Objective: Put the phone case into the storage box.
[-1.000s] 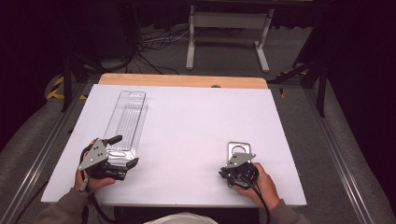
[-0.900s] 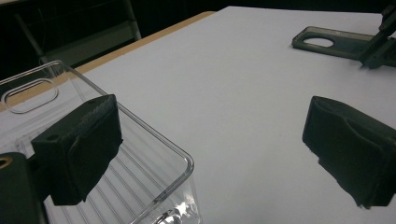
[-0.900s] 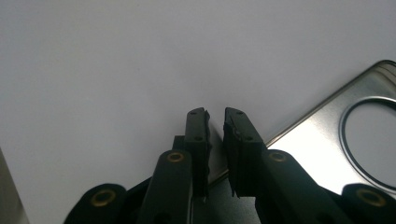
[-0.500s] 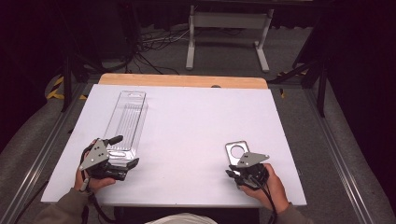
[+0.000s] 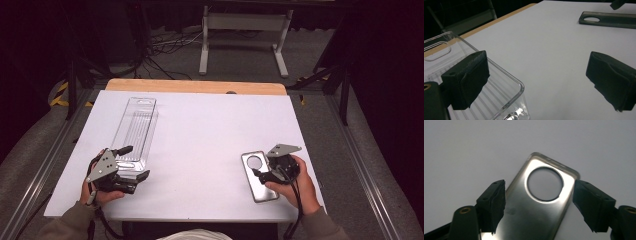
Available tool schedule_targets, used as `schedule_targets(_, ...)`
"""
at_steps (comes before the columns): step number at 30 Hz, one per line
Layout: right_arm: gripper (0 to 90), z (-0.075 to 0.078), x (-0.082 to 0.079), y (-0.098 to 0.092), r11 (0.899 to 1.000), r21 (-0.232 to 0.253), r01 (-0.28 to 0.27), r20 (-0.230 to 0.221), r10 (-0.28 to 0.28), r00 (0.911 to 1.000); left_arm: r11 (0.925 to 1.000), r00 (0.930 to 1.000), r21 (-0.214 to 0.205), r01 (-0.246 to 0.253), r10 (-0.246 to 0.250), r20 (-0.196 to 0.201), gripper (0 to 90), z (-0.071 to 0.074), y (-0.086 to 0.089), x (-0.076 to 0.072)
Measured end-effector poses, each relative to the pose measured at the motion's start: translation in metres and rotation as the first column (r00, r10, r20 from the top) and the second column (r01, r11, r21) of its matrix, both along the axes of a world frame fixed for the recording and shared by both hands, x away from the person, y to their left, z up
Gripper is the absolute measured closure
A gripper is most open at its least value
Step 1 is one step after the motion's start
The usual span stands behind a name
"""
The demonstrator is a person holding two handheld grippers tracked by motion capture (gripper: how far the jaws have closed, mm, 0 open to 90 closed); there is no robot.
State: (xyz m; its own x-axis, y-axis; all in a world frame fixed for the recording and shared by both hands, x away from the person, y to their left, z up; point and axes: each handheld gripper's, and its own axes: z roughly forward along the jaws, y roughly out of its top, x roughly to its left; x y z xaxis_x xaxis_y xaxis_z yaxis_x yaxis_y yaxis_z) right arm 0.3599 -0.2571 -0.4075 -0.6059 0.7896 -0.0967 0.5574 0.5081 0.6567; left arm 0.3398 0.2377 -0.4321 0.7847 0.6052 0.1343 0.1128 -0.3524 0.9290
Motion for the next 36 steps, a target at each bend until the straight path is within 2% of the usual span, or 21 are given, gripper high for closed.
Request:
schedule_targets(2, 21.4, 0.000, 0.013, -0.003, 1.000, -0.026, 0.014, -0.046, -0.015, 0.9988, 1.0000, 1.0000, 0.002, 0.000, 0.000, 0.000, 5.2, 0.000, 0.000, 0.000)
schedule_targets(6, 21.6, 0.002, 0.040, -0.008, 0.998, -0.052, 0.047, -0.093, -0.052, 0.9943, 1.0000, 1.0000, 0.004, -0.001, 0.001, 0.000, 5.2, 0.000, -0.001, 0.001)
schedule_targets(8, 23.6, 0.001, 0.052, -0.008, 0.997, -0.066, 0.036, -0.154, -0.046, 0.9870, 0.9999, 1.0000, 0.010, 0.002, -0.002, -0.007, 5.2, 0.000, 0.000, 0.001)
schedule_targets(10, 25.7, 0.000, 0.062, -0.007, 0.996, -0.080, 0.036, -0.191, -0.051, 0.9803, 1.0000, 1.0000, 0.007, 0.002, -0.002, -0.003, 5.2, -0.001, -0.001, 0.001)
schedule_targets(12, 30.7, -0.002, 0.070, -0.006, 0.994, -0.097, 0.041, -0.213, -0.061, 0.9751, 1.0000, 1.0000, 0.006, 0.004, -0.004, -0.003, 5.2, -0.001, -0.001, 0.001)
schedule_targets(15, 40.1, -0.004, 0.080, -0.007, 0.995, -0.098, 0.033, -0.267, -0.058, 0.9621, 1.0000, 1.0000, 0.005, 0.003, -0.003, -0.004, 5.2, -0.001, -0.001, 0.001)
schedule_targets(19, 50.1, -0.004, 0.089, -0.010, 0.995, -0.100, 0.032, -0.302, -0.061, 0.9515, 1.0000, 1.0000, 0.006, 0.004, -0.004, -0.005, 5.2, -0.001, 0.000, 0.000)
schedule_targets(20, 52.5, -0.006, 0.090, -0.009, 0.992, -0.125, 0.029, -0.311, -0.067, 0.9479, 0.9999, 0.9999, 0.009, 0.005, -0.005, -0.009, 5.2, -0.001, 0.000, -0.001)
schedule_targets(22, 56.0, -0.010, 0.092, -0.007, 0.991, -0.136, 0.013, -0.336, -0.059, 0.9401, 0.9999, 0.9999, 0.009, 0.005, -0.005, -0.011, 5.2, -0.001, 0.001, -0.002)
schedule_targets(24, 60.4, -0.011, 0.094, -0.007, 0.992, -0.125, 0.004, -0.341, -0.047, 0.9389, 1.0000, 1.0000, 0.009, -0.001, 0.001, -0.004, 5.3, -0.001, 0.001, -0.002)
schedule_targets(26, 67.3, -0.011, 0.095, -0.008, 0.993, -0.121, 0.010, -0.334, -0.051, 0.9413, 1.0000, 1.0000, 0.009, 0.001, -0.001, -0.010, 5.3, -0.001, 0.002, -0.001)
schedule_targets(29, 75.2, -0.012, 0.095, -0.008, 0.995, -0.098, -0.011, -0.343, -0.024, 0.9391, 0.9999, 0.9999, 0.014, 0.007, -0.006, -0.012, 5.3, -0.001, 0.001, 0.000)
schedule_targets(36, 79.0, -0.012, 0.093, -0.004, 0.989, -0.150, -0.021, -0.322, -0.029, 0.9463, 0.9999, 0.9999, 0.014, 0.008, -0.008, -0.007, 5.3, -0.002, 0.001, -0.002)
